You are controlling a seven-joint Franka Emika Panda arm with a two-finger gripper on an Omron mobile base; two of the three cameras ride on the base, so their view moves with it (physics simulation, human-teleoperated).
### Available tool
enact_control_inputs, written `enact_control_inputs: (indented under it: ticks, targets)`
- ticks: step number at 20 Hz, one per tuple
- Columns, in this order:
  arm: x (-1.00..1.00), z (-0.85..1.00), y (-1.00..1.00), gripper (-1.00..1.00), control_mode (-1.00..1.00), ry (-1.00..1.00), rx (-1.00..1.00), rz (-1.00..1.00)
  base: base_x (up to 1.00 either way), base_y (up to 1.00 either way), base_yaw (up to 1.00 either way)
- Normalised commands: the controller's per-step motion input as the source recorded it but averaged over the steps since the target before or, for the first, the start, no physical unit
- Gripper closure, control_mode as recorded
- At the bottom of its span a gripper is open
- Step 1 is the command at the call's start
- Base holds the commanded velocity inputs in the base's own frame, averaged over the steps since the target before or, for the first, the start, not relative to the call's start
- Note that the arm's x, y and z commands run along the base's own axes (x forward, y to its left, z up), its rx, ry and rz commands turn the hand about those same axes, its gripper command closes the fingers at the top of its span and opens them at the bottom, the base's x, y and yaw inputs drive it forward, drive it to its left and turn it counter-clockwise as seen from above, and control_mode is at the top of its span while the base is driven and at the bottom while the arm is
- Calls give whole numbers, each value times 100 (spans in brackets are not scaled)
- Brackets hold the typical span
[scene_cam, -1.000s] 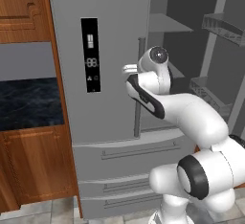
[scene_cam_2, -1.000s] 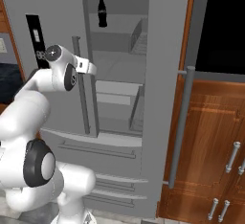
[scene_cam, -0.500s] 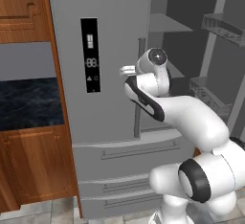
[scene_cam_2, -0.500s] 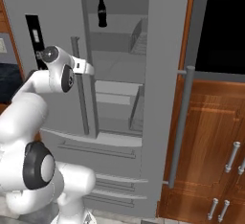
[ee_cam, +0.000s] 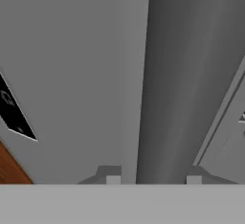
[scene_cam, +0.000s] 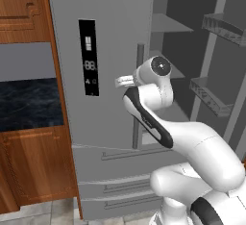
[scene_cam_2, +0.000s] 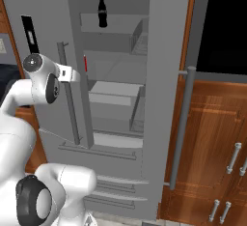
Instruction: Open the fridge, grab two sodas, and place both sodas inside the bowl with ice on the dining counter.
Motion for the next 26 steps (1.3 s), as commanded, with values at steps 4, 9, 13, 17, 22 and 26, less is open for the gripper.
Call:
enact_control_inputs:
  ticks: [4,9,13,17,22,26]
  targets:
    - [-69,0,97,100,-100,0,0,1,0,0,0]
    - [-66,0,100,100,-100,0,-2,0,0,0,0]
    - [-67,0,100,100,-100,0,-1,0,0,0,0]
    - [-70,0,100,-100,-100,0,-1,0,0,0,0]
    - [-73,0,7,-100,-100,-1,5,0,0,0,0]
    - [-86,0,-78,-100,-100,-5,21,-2,0,0,0]
